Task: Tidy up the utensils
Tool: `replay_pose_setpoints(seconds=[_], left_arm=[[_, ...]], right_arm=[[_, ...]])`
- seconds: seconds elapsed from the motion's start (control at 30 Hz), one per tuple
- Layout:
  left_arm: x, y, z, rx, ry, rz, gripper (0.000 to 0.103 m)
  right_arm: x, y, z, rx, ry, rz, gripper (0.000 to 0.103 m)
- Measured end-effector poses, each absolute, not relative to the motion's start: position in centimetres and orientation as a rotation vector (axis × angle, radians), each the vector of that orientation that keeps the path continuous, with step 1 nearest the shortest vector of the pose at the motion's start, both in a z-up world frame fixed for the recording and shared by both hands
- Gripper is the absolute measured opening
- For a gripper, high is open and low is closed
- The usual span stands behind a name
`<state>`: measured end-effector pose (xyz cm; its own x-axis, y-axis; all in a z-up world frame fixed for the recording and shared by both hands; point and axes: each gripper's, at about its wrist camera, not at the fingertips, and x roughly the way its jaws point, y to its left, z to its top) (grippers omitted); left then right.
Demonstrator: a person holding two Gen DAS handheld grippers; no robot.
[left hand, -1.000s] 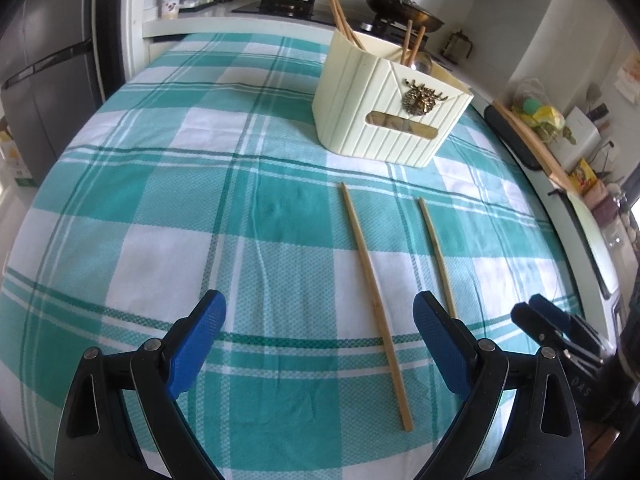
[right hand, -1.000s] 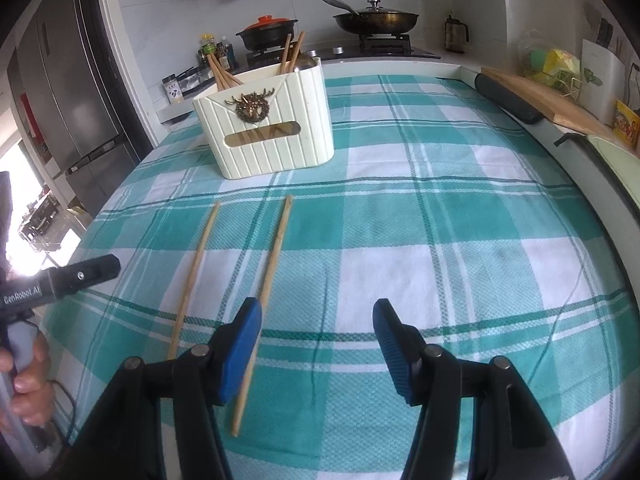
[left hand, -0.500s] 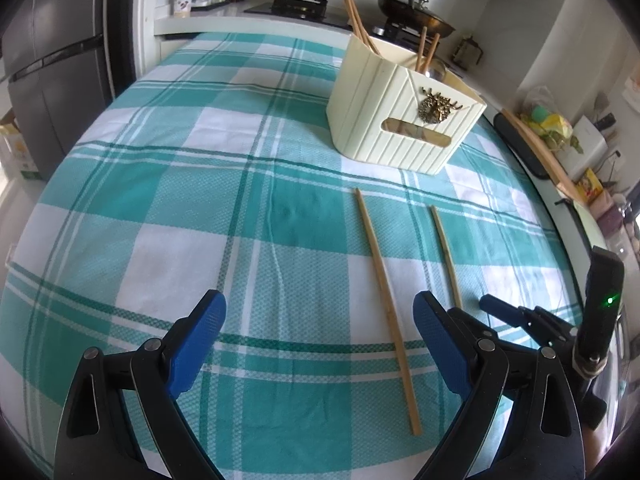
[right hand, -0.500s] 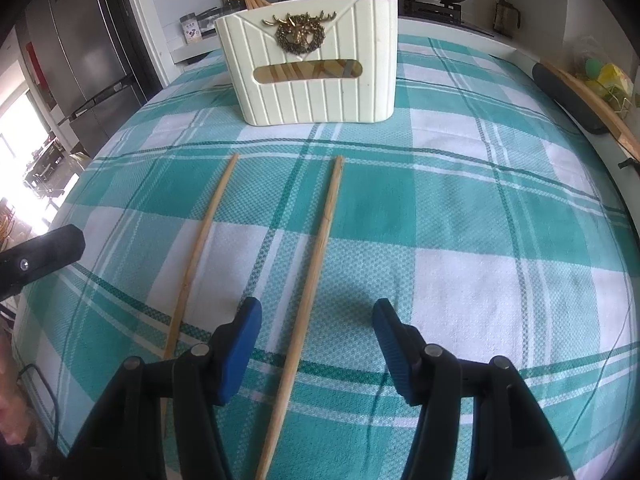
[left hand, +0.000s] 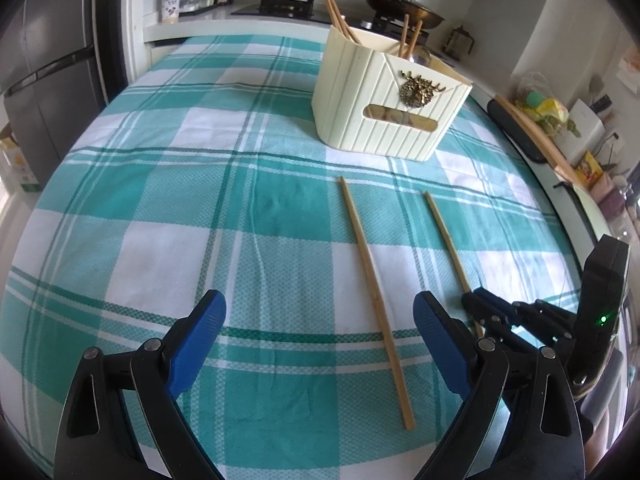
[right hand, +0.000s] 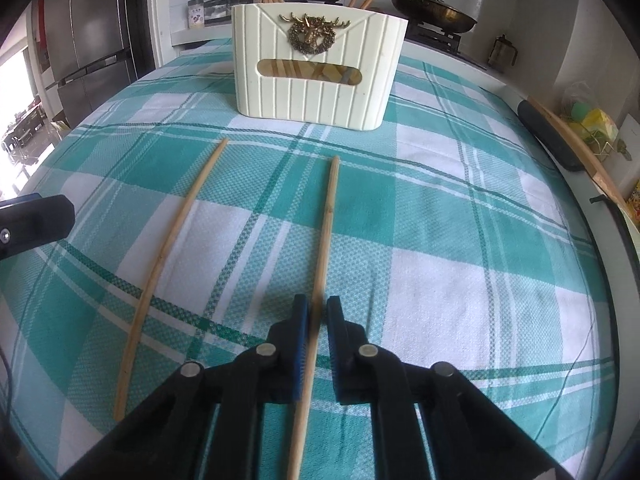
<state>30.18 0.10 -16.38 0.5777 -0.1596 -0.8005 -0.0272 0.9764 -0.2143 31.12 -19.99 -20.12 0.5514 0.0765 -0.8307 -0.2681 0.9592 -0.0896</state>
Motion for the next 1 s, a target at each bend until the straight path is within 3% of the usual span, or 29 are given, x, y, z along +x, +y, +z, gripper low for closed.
replay_pose_setpoints(seconds=[0.4, 0.77, 0.83, 0.9, 1.0], left_arm=[[31.7, -5.7, -19.9, -0.016, 0.981, -0.084, 0.095], [30.2, -2.5, -21.4, 0.045, 1.021, -0.051, 0.096], [30.3, -1.8, -21.3, 0.038, 1.034, -0.072, 0.095], [30.7, -1.5, -20.9, 0.049, 1.052, -0.1, 0.095], [31.7, -0.7, -19.7, 0.022, 1.062, -0.167, 0.095]], right_arm=[[30.2, -23.3, -20.2, -0.204, 0.97, 0.134, 0.01], [30.4, -24.8, -20.1, -0.149, 1.003, 0.179, 0.011], [30.9, -25.0, -20.0, -0.134, 1.025, 0.205, 0.019], [31.3, -25.3, -19.6, -0.105, 1.047, 0.259, 0.044], [32.5, -25.9, -18.8, -0.093, 1.088, 0.314, 0.045]])
